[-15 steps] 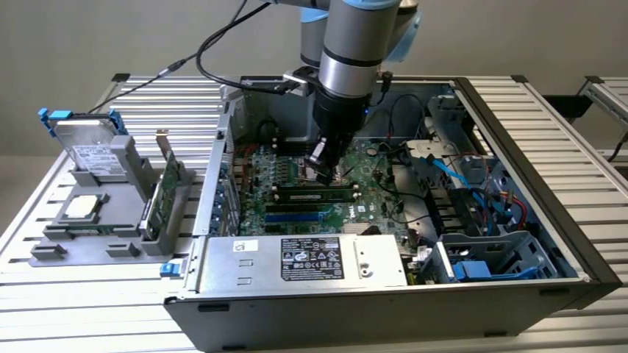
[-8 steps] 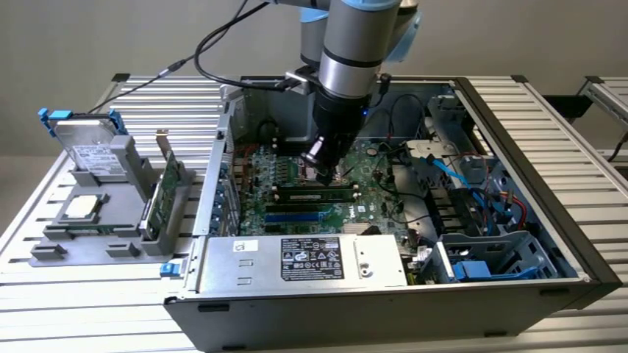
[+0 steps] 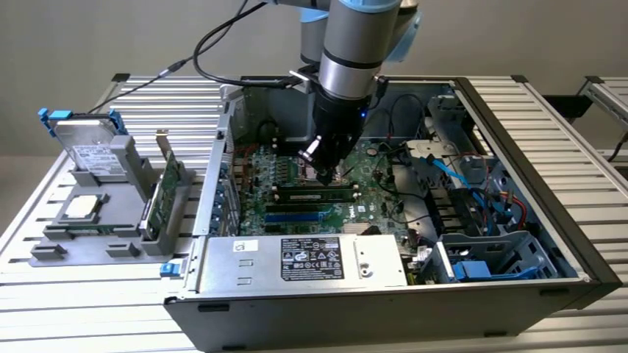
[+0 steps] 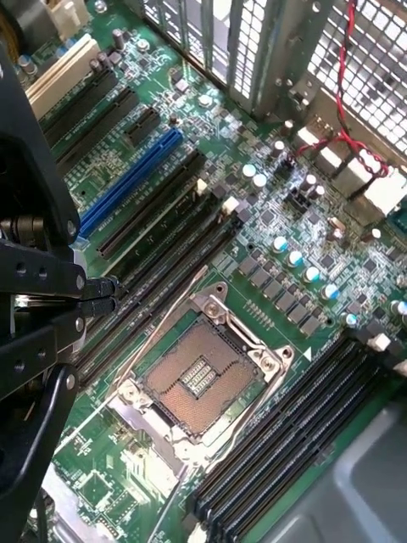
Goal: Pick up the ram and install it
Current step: 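Press down the ram until it locks into place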
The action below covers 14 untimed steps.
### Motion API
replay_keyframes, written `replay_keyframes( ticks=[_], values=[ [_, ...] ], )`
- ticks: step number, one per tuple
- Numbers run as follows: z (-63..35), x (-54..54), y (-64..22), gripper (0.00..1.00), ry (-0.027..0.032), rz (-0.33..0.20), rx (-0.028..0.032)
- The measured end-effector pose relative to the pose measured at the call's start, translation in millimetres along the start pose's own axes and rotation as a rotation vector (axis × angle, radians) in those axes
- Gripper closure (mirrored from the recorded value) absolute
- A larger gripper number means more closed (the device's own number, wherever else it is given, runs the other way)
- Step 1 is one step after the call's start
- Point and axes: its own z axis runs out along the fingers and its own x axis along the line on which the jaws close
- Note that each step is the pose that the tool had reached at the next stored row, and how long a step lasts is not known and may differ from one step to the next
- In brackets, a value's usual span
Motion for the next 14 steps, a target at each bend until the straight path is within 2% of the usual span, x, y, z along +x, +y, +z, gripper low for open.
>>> replay_keyframes(
  ticks=[14],
  values=[
    [5.5, -0.4, -0.2, 0.90, -0.0294, 0.193, 0.0006]
  ],
)
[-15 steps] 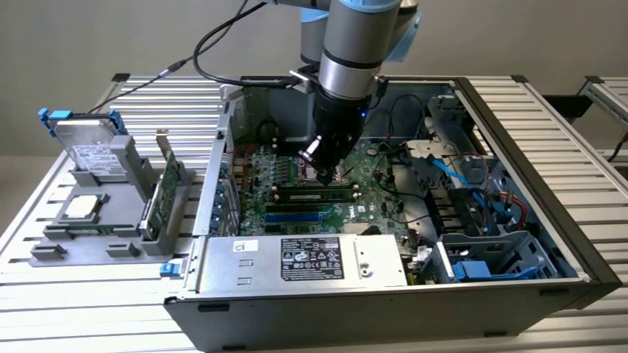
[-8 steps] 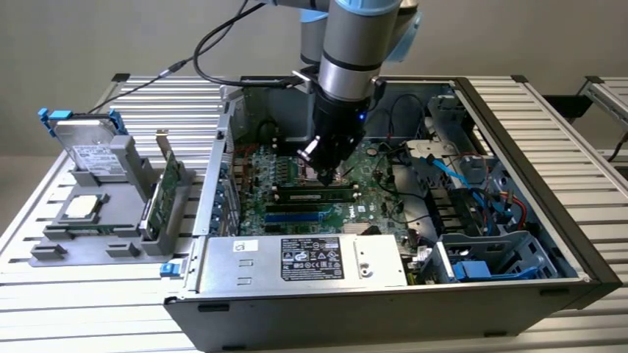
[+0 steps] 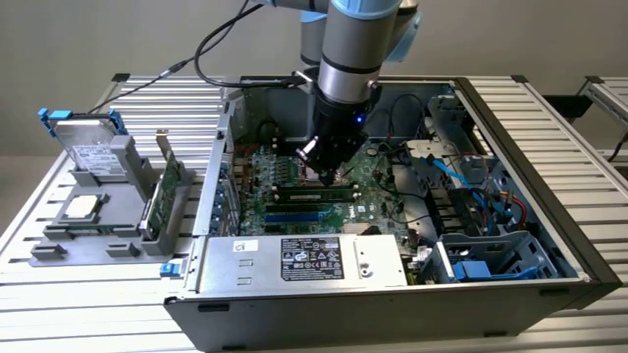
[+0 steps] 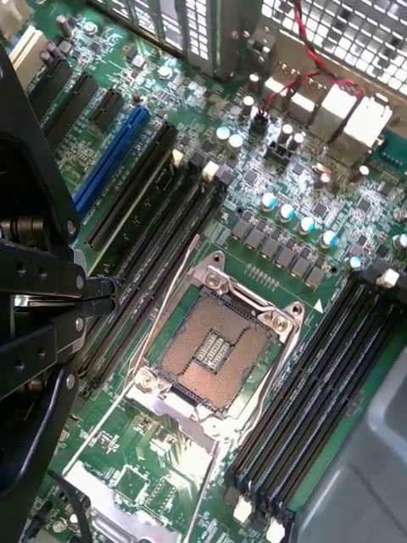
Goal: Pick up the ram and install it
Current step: 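Press down the ram until it locks into place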
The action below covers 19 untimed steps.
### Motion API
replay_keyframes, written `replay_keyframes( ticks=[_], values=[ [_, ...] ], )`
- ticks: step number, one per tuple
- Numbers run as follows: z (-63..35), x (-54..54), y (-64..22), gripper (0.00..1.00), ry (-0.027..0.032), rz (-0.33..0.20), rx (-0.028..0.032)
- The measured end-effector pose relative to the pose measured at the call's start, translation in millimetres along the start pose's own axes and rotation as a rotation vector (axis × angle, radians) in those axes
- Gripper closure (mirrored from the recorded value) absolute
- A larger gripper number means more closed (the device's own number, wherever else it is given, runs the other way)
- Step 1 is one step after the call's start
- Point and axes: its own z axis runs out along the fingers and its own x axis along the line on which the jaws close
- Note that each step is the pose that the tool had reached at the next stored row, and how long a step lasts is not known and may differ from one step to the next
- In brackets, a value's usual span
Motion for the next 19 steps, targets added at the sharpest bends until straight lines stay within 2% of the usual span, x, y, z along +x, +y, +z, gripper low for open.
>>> replay_keyframes(
  ticks=[4, 19],
  values=[
    [1.0, -0.1, 0.0, 0.90, -0.0059, 0.056, -0.0014],
    [1.0, -0.1, 0.0, 0.90, -0.0121, 0.259, -0.0135]
  ],
)
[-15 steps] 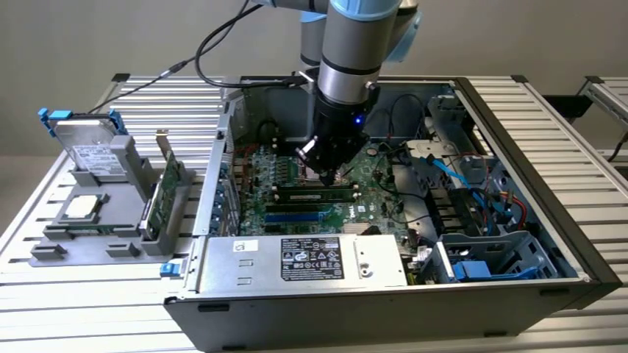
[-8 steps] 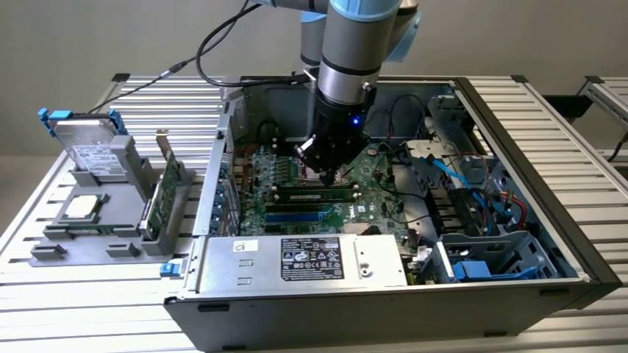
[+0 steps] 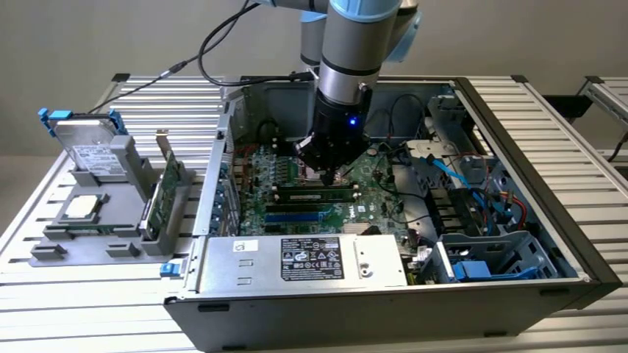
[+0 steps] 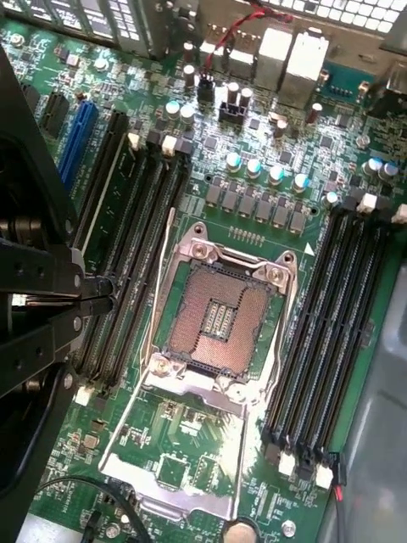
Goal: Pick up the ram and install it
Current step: 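Press down the ram until it locks into place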
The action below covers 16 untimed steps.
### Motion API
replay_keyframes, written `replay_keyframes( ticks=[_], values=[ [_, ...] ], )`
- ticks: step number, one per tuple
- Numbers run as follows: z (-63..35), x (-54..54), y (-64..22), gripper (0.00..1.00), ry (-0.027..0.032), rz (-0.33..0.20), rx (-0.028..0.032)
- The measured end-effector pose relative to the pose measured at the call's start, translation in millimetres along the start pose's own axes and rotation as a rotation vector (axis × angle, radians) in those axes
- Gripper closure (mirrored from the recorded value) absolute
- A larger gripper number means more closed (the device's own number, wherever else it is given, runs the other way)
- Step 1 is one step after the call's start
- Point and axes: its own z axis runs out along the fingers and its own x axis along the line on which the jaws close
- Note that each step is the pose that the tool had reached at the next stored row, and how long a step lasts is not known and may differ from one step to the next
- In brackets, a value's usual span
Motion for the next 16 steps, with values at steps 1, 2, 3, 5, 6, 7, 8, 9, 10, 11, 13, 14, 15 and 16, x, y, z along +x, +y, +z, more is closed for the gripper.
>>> replay_keyframes(
  ticks=[1, 2, 3, 5, 6, 7, 8, 9, 10, 11, 13, 14, 15, 16],
  values=[
    [0.0, 0.0, 0.0, 0.90, -0.0003, 0.013, -0.0006],
    [0.0, 0.0, 0.0, 0.90, -0.0006, 0.025, -0.0012],
    [0.0, 0.0, 0.0, 0.90, -0.0010, 0.039, -0.0018],
    [0.0, 0.0, 0.0, 0.90, -0.0016, 0.065, -0.0030],
    [0.0, 0.0, 0.0, 0.90, -0.0020, 0.078, -0.0036],
    [0.0, 0.0, 0.0, 0.90, -0.0022, 0.091, -0.0041],
    [0.0, 0.0, 0.0, 0.90, -0.0026, 0.105, -0.0047],
    [0.0, 0.0, 0.0, 0.90, -0.0029, 0.117, -0.0053],
    [0.0, 0.0, 0.0, 0.90, -0.0033, 0.131, -0.0061],
    [0.0, 0.0, 0.0, 0.90, -0.0037, 0.144, -0.0068],
    [0.0, 0.0, 0.0, 0.90, -0.0044, 0.170, -0.0084],
    [0.0, 0.0, 0.0, 0.90, -0.0049, 0.184, -0.0092],
    [0.0, 0.0, 0.0, 0.90, -0.0052, 0.197, -0.0100],
    [0.0, 0.0, 0.0, 0.90, -0.0057, 0.211, -0.0109]
  ],
)
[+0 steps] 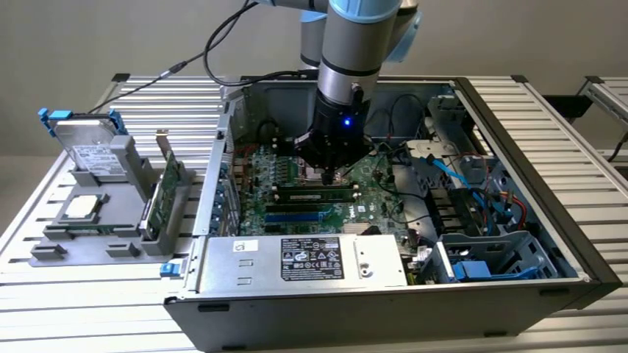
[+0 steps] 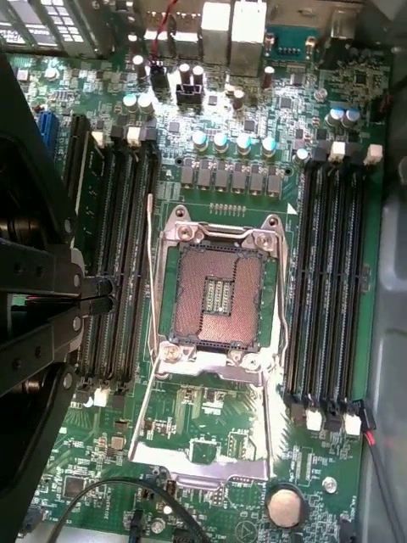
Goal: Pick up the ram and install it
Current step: 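Press down the ram until it locks into place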
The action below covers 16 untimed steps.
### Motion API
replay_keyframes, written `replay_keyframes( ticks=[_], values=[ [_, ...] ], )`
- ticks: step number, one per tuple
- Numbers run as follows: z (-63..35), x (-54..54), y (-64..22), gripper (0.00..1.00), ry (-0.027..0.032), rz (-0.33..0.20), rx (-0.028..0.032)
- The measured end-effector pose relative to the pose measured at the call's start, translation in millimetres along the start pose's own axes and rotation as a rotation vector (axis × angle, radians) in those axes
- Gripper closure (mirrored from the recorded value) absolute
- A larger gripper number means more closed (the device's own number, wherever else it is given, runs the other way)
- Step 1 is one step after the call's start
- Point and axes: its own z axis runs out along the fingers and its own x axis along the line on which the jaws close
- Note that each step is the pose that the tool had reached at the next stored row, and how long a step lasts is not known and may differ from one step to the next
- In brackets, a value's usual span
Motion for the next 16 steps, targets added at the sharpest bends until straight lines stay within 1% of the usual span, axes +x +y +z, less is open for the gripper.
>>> replay_keyframes(
  ticks=[4, 6, 7, 10, 12, 16],
  values=[
    [0.0, 0.0, 0.0, 0.90, -0.0015, 0.051, -0.0032],
    [0.0, 0.2, 0.0, 0.90, -0.0018, 0.053, -0.0033],
    [0.0, 0.5, -0.1, 0.90, -0.0019, 0.053, -0.0043],
    [-3.1, 3.2, -1.8, 0.90, -0.0021, 0.053, -0.0055],
    [-5.3, 4.5, -4.4, 0.90, -0.0020, 0.053, -0.0054],
    [-6.3, 6.5, -13.6, 0.90, -0.0020, 0.053, -0.0053]
  ],
)
